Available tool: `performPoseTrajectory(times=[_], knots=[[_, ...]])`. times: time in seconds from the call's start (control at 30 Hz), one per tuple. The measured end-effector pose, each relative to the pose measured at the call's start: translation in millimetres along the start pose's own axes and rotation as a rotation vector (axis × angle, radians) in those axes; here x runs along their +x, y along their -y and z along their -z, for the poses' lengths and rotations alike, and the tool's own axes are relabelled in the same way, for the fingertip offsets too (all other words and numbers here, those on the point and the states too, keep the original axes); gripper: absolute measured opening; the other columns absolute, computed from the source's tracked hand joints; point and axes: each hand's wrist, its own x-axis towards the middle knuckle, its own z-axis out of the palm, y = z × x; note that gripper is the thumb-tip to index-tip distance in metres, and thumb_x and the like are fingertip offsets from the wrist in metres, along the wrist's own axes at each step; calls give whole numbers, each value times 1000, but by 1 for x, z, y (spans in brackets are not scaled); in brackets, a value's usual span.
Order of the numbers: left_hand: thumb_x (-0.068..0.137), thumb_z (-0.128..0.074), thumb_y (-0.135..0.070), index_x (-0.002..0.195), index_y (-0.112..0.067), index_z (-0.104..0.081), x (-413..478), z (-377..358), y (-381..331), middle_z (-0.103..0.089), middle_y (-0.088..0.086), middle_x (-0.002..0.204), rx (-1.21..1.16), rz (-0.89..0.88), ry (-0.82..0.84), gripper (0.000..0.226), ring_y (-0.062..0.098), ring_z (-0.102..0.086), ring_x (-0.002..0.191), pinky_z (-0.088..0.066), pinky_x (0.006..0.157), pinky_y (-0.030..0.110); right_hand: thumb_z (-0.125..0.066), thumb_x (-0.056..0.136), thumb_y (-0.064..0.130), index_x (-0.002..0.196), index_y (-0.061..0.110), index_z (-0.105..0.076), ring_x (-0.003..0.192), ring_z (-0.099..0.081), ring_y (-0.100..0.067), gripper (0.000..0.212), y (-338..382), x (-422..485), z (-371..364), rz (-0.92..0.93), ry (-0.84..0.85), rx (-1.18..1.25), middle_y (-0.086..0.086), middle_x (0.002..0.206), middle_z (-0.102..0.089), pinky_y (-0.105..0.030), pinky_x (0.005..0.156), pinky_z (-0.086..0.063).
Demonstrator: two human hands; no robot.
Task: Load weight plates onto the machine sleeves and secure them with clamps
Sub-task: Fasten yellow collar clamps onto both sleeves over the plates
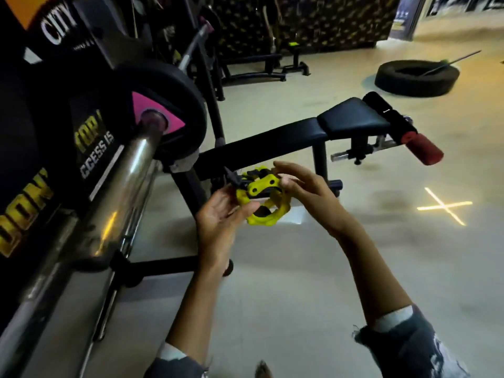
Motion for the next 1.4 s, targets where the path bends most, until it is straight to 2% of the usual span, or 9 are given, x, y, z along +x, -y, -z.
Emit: performPoseTrajectory(times=[0.1,0.47,0.7,0.83,1.0,1.1,1.2,1.3,1.4], knots=[[67,-72,-1,115,-3,-60,-47,26,-27,-74,-1,102,56,-2,16,49,13,-68,97,-51,76,16,-47,91,1,134,4,-43,113,-54,-10,43,9,-41,-32,14,115,-27,-9,128,-55,-19,94,-47],[57,-78,-8,99,-22,-66,-128,121,-118,-75,-8,94,204,-135,-130,45,8,-69,91,-52,71,14,-51,89,1,132,9,-44,118,-54,-11,44,31,-84,-172,157,59,214,-9,131,-55,-27,99,-46],[62,-77,6,102,-25,-68,-96,174,-133,-74,-8,98,266,-110,-58,52,9,-68,93,-52,77,16,-51,90,4,127,20,-48,125,-51,-18,41,17,-73,-239,230,-173,270,-4,134,-53,-30,104,-43],[59,-83,-12,101,-35,-69,-82,191,-132,-74,-11,99,275,-103,-21,49,6,-68,94,-51,75,13,-50,90,2,129,18,-46,128,-48,-23,43,10,-63,-252,256,-240,270,-16,138,-49,-26,103,-43],[68,-76,-3,110,-12,-63,-35,190,-125,-70,4,107,178,-29,-23,46,5,-67,90,-51,76,15,-48,93,7,132,18,-44,129,-46,-29,41,10,-32,-253,152,-321,295,-13,137,-51,-51,107,-38],[83,-61,1,125,1,-52,-1,189,-121,-60,18,121,174,34,1,43,14,-62,100,-48,93,27,-49,93,8,132,11,-48,124,-51,-31,39,14,0,-243,94,-353,260,-14,136,-50,-59,103,-39],[86,-59,-1,127,2,-51,39,188,-117,-61,16,120,215,56,33,42,12,-61,100,-48,93,26,-52,92,9,131,8,-51,104,-63,-15,38,13,34,-229,28,-363,226,-10,122,-59,-45,89,-54],[82,-66,-2,120,3,-57,88,184,-112,-64,17,111,272,25,-15,40,13,-64,89,-53,86,27,-55,91,10,125,5,-56,95,-63,-24,35,7,73,-219,-48,-425,171,-15,110,-66,-36,84,-53],[76,-72,-3,109,2,-65,135,179,-104,-67,11,102,371,-54,-41,34,-1,-65,74,-52,73,14,-54,91,7,117,-4,-60,80,-58,-24,29,-1,115,-211,-128,-490,186,-15,92,-62,-34,75,-52]])
